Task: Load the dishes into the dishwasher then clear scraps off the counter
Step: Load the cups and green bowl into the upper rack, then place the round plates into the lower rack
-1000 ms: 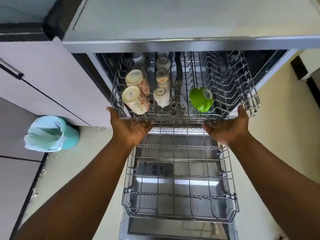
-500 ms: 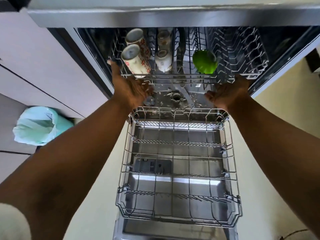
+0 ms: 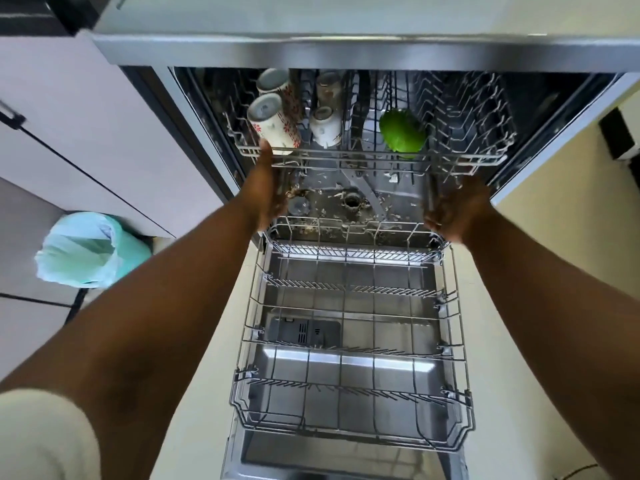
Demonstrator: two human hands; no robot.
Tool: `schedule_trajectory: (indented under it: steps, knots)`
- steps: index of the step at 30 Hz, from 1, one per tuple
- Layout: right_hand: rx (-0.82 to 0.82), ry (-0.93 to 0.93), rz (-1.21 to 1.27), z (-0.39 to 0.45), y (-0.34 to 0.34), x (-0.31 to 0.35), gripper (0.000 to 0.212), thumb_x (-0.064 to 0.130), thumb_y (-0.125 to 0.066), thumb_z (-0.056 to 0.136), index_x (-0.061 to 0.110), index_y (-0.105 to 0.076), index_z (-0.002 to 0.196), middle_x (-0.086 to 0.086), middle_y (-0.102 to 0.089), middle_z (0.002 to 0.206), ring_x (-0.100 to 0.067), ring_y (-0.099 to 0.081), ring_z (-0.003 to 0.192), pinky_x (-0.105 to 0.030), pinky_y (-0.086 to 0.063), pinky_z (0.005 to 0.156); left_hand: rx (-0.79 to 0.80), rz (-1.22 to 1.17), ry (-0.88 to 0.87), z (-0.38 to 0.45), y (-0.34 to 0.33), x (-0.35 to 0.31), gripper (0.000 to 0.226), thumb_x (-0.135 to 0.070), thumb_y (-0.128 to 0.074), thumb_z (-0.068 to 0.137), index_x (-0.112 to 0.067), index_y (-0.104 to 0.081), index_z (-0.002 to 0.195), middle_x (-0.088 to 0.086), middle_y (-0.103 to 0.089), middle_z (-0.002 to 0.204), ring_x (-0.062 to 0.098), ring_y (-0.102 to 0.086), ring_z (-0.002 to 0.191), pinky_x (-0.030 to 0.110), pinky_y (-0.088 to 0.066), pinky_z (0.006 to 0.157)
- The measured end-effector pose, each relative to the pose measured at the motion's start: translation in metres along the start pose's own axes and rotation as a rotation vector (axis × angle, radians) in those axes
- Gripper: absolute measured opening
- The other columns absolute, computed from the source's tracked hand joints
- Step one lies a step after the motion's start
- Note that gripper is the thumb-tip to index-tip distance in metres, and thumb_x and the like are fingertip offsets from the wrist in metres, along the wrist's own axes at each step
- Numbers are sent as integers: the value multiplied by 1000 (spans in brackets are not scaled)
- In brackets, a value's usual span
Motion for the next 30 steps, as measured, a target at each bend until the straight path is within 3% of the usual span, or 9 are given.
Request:
schedule_trajectory:
  steps: [3, 4, 5, 7, 9, 11, 18, 24, 30]
  knots:
    - [-90, 134, -280, -34, 25, -40, 32, 40, -35, 102, 16, -56, 101, 8, -63, 68, -9, -46, 61, -15, -40, 53, -42, 352, 13, -46, -5, 45, 93, -87, -19, 77, -27, -28, 149, 14, -29, 154, 36, -30, 139, 55, -26, 111]
    - [-88, 161, -497, -46, 32, -61, 36, 41, -35, 102, 13, -56, 106, 8, -65, 75, -4, -49, 64, -14, -44, 60, -23, 530, -3, -64, -9, 64, 104, -92, -22, 70, -27, -22, 150, 15, -29, 154, 36, -33, 137, 54, -27, 112]
    - [-68, 167, -773, -60, 38, -86, 51, 51, -33, 100, 10, -51, 124, 4, -67, 98, -6, -58, 81, -19, -47, 80, 1, 712, 6, -84, -12, 86, 111, -95, -22, 65, -27, -16, 152, 16, -31, 153, 38, -39, 134, 53, -31, 110]
    - [-34, 198, -1327, -92, 47, -129, 83, 73, -24, 89, 15, -26, 148, -15, -47, 142, -30, -51, 124, -44, -39, 105, 35, 1080, 22, -120, -9, 130, 109, -95, -16, 67, -28, -5, 153, 18, -28, 154, 42, -39, 133, 54, -34, 108]
    - [7, 295, -1673, -132, 42, -159, 84, 73, -25, 89, 17, -19, 151, -16, -32, 153, -37, -39, 135, -46, -35, 108, 60, 1346, 17, -156, -11, 159, 106, -90, -6, 72, -23, -1, 154, 11, -10, 160, 38, -17, 144, 52, -23, 115]
    - [92, 442, -1875, -186, 19, -182, 80, 67, -24, 92, 15, -18, 152, -9, -31, 154, -31, -32, 139, -42, -31, 109, 57, 1430, 8, -204, -21, 174, 116, -90, 9, 64, -17, -2, 154, 7, -2, 161, 32, -5, 147, 46, -12, 117]
    - [330, 518, -1945, -292, -37, -233, 121, 86, 20, 59, 16, -9, 153, -5, -16, 160, -27, -11, 147, -44, -12, 117, 49, 1486, -11, -320, -20, 177, 132, -83, 39, 44, -16, 6, 153, 8, 7, 161, 29, 5, 148, 43, 2, 117]
    - [362, 530, -1948, -348, -103, -257, 113, 80, 13, 59, 20, -1, 154, -3, -1, 162, -26, 5, 148, -43, 0, 118, -8, 1424, -38, -355, 41, 154, 133, -83, 40, 40, -18, 9, 152, 7, 11, 160, 28, 9, 147, 44, 5, 117]
    - [309, 642, -1949, -393, -224, -293, 111, 78, 14, 62, 18, -3, 154, -5, -3, 162, -28, 3, 148, -43, 1, 118, -94, 1387, -68, -386, 159, 144, 130, -80, 40, 43, -18, 8, 153, 7, 8, 161, 28, 7, 148, 42, 5, 117]
Point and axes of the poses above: each hand's wrist, its own z-axis towards the middle knuckle, its own y-axis out of the back of the hand, x = y × z, the point moved 8 cm from there along z, towards the middle knuckle
